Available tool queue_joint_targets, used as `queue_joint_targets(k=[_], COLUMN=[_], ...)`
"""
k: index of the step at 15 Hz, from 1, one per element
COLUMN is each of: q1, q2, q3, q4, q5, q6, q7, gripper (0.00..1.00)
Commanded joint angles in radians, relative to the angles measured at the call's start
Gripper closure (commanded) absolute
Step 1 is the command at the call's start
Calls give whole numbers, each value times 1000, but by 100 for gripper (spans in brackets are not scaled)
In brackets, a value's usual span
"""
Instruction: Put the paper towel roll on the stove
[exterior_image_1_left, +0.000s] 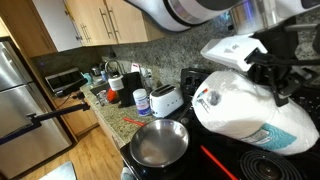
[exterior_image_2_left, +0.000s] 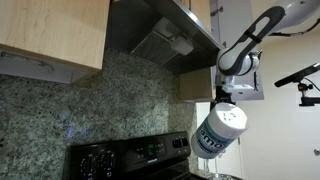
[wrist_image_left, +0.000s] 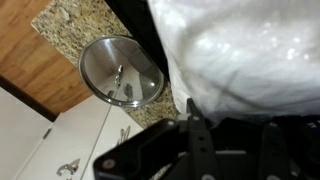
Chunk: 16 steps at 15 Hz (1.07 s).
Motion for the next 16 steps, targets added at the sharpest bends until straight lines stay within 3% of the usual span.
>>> queue_joint_targets(k=[1,4,5,10,14,16], q1=[6,7,-77,-186,-235,-223], q2=[61,88,214,396,547,540], q3=[-13,-14,-13,-16,-16,-21], q4=[137,204,327,544,717,704], q5=[-20,-9,64,155,152,139], q6=[-155,-258,-265,-337,-371,-369], q7=[93,171,108,129,149,158], gripper=[100,100,100,100,100,100])
